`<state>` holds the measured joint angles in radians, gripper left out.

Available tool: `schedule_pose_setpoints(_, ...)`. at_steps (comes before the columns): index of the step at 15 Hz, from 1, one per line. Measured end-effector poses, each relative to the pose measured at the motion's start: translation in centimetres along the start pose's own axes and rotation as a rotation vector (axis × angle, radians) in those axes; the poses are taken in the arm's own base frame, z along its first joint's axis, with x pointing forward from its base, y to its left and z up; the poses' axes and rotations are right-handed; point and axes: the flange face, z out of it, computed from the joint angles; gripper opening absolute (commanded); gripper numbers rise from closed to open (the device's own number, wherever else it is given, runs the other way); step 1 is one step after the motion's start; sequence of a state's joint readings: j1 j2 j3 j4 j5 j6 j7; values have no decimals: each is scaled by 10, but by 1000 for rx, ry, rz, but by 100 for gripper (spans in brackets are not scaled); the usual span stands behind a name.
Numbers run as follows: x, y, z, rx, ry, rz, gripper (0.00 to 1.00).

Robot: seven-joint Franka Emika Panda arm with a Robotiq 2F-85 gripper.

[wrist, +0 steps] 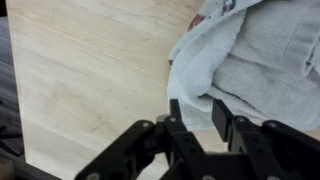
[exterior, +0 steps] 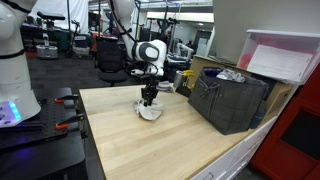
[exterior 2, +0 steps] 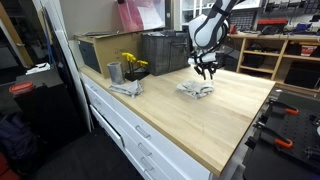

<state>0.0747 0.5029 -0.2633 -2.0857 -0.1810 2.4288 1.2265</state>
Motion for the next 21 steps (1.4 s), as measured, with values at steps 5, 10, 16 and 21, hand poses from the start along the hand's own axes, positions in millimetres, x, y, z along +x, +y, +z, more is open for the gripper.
schedule_pose_setpoints(5,9,21,24,17,-33,46,100)
schedule_pose_setpoints(10,32,40,46,145,-69,18,100)
schedule_pose_setpoints(16,53,54,69,314,-156,-132,100)
schedule_pose_setpoints(21,62,61,76,357,-162,-244,58)
